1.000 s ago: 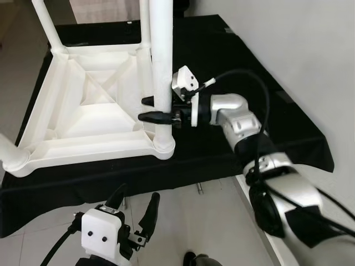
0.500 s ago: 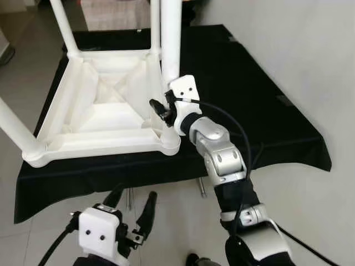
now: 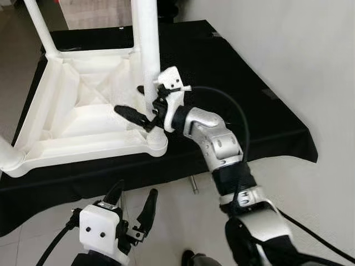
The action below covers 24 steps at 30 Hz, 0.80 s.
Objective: Building children table
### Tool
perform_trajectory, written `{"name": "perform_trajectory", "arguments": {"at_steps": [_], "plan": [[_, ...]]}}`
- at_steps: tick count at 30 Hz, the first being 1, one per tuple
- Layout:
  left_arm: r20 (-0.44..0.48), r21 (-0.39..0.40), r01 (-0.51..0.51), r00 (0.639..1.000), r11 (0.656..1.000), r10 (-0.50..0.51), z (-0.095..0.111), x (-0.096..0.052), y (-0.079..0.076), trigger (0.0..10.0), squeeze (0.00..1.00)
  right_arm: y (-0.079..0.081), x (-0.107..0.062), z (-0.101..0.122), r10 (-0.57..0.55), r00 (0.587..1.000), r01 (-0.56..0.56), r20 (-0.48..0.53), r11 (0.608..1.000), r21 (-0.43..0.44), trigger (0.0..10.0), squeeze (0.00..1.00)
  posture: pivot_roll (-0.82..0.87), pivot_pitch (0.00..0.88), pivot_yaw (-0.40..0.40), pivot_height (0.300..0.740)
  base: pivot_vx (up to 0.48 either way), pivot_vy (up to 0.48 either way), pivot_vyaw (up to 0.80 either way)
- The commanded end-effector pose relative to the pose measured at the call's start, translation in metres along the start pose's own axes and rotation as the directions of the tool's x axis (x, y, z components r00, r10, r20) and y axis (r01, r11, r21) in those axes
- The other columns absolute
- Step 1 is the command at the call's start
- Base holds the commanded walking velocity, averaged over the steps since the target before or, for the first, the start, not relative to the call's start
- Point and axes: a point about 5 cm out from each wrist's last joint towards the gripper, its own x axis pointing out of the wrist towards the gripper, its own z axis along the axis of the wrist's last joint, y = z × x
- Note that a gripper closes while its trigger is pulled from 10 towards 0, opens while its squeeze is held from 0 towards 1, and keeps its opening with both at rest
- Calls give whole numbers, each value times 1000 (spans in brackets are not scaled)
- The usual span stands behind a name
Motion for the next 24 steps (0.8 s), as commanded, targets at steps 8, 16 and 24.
{"name": "perform_trajectory", "arguments": {"at_steps": [8, 16, 24], "plan": [[-31, -14, -4, 1000, 1000, 3, -2, -5, -2, 10000, 0, -6, -5, -10, 257, 963, -260, -82, 965, -26, 10000, 0, 60, 208, -51, 740, 0, 0, 0], [-35, -16, -6, 999, 1000, 5, -2, -7, -2, 10000, 0, -7, -5, -2, 330, 941, -332, -71, 943, -26, 0, 0, 60, 197, -55, 740, 0, 0, 0], [-33, -16, -7, 999, 1000, 6, -2, -6, -3, 10000, 0, -13, -11, -2, 349, 932, -355, -95, 934, -47, 0, 0, 57, 197, -56, 740, 0, 0, 0]]}}
